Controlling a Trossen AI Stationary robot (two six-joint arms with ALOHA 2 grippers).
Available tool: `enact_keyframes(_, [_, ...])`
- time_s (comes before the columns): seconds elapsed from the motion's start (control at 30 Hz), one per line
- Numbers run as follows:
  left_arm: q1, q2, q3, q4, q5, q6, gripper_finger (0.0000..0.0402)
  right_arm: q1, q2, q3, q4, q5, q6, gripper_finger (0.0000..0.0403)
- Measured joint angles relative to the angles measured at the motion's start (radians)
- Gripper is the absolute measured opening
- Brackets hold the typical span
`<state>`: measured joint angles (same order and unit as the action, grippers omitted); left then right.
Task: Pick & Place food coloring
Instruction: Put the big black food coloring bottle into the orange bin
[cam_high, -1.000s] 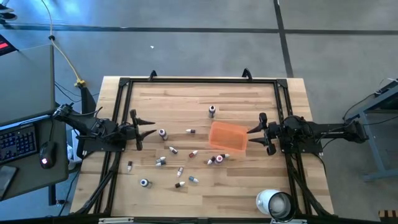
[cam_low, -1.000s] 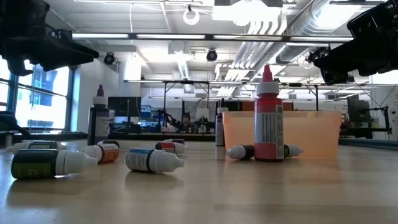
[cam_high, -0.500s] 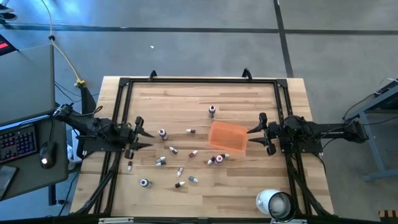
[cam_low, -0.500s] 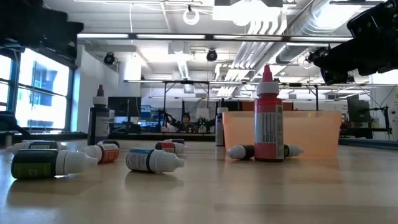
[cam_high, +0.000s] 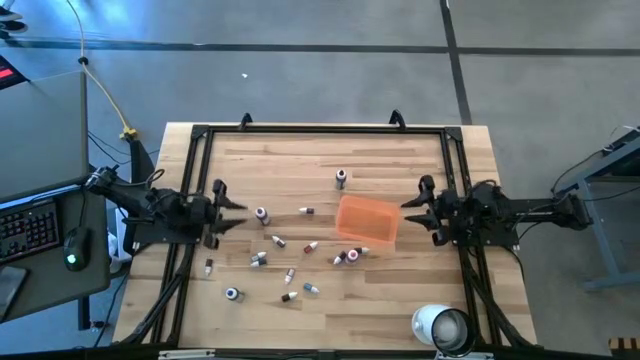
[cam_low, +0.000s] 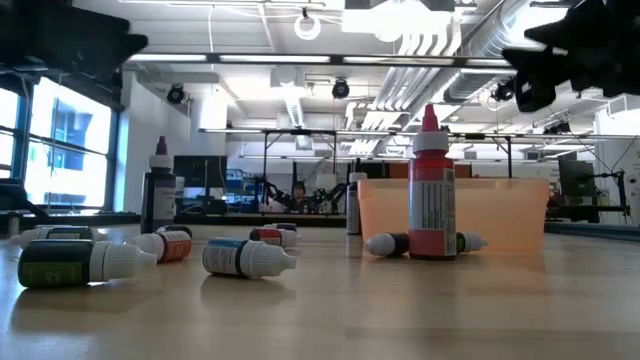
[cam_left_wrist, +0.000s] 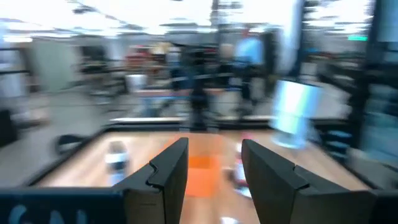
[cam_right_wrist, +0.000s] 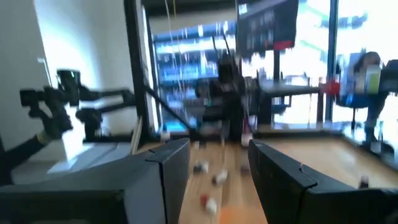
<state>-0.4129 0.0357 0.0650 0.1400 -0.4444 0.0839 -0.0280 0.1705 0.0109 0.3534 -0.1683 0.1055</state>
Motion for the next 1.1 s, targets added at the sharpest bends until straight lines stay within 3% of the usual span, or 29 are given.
enact_keyframes(0.1, [0.0,0.0,0.0,0.008,-0.157,0.0,0.0149,0.001,0.0,0.0,0.049,-0.03,-0.017,0.0158])
enact_keyframes(0.2, [0.0,0.0,0.0,-0.018,-0.245,-0.008,0.0149,0.001,0.0,0.0,0.066,-0.057,-0.003,0.0158])
enact_keyframes(0.33, [0.0,0.002,0.0,-0.046,-0.251,-0.014,0.0149,0.001,0.001,0.0,0.071,-0.044,0.038,0.0158])
enact_keyframes(0.43, [0.0,0.006,0.0,-0.039,-0.25,-0.013,0.0149,0.001,0.007,0.0,0.074,0.084,0.048,0.0158])
enact_keyframes(0.6, [0.0,0.006,0.001,-0.01,-0.231,-0.033,0.0149,0.0,0.007,0.0,0.083,0.209,-0.102,0.0158])
enact_keyframes(0.7, [0.0,0.006,0.001,-0.002,-0.208,-0.159,0.0149,0.0,0.007,0.0,0.083,0.231,-0.105,0.0156])
enact_keyframes(0.87, [0.0,0.006,0.001,-0.032,0.005,-0.372,0.0149,0.0,0.007,0.0,0.084,0.175,0.02,0.0158])
enact_keyframes(0.93, [0.0,0.006,0.001,-0.044,0.068,-0.388,0.0149,0.0,0.007,0.0,0.085,0.208,-0.05,0.0158])
enact_keyframes(1.03, [0.0,0.006,0.001,-0.034,0.073,-0.387,0.0149,-0.006,0.009,0.0,0.102,0.327,-0.189,0.0158])
enact_keyframes(1.1, [0.0,0.015,0.001,-0.027,0.069,-0.409,0.0149,-0.024,0.022,0.0,0.147,0.352,-0.272,0.0158])
